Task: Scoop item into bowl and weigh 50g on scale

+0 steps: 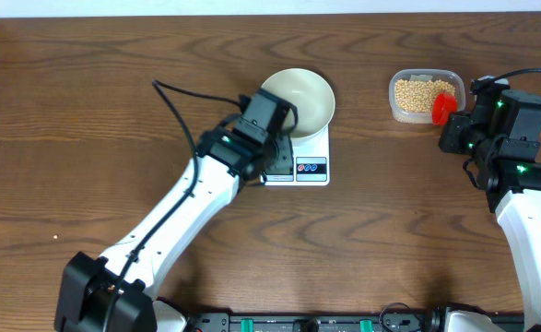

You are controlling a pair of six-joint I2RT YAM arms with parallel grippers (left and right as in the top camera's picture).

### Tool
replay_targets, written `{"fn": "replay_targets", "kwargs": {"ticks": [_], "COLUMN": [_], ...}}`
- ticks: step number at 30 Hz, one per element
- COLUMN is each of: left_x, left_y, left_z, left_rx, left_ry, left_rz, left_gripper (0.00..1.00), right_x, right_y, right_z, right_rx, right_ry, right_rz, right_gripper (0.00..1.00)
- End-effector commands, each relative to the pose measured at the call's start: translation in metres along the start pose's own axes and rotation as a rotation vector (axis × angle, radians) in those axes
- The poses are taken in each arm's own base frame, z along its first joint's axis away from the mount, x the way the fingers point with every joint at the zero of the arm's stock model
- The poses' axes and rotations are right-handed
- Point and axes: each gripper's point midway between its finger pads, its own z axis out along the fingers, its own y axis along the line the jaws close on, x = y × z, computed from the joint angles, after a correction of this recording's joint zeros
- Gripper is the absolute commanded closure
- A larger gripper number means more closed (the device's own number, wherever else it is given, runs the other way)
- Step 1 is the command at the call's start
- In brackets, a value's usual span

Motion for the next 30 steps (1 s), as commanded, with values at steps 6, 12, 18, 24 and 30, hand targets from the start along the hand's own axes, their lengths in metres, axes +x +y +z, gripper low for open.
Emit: {"fn": "replay_targets", "kwargs": {"ticks": [6,12,18,24,30], "left_x": [0.027,0.027,0.027,0.033,0.035], "left_y": [-0.01,-0.017,-0.02,-0.017,-0.018], "left_z": [0.009,0.025,0.051,0.075,0.092], "left_rx": [-0.031,-0.009,0.002,-0.022,-0.025], "left_ry": [0.028,-0.03,-0.038,-0.012,-0.008], "left_rz": [0.056,0.043,0.012,0.011,0.0], "left_gripper": [0.78,0.93,0.93,0.92,0.93], "right_x": [-0.011,-0.01,-0.01,-0.009,-0.008], "right_y": [0.0,0.0,0.0,-0.001,-0.001], "right_z": [-0.006,-0.006,-0.006,-0.006,-0.005], "right_rx": [0.009,0.01,0.01,0.01,0.011], "right_ry": [-0.03,-0.027,-0.025,-0.022,-0.016], "right_rz": [-0.019,-0.019,-0.018,-0.017,-0.017], "right_gripper": [0.99,0.99,0.99,0.99,0.99]}}
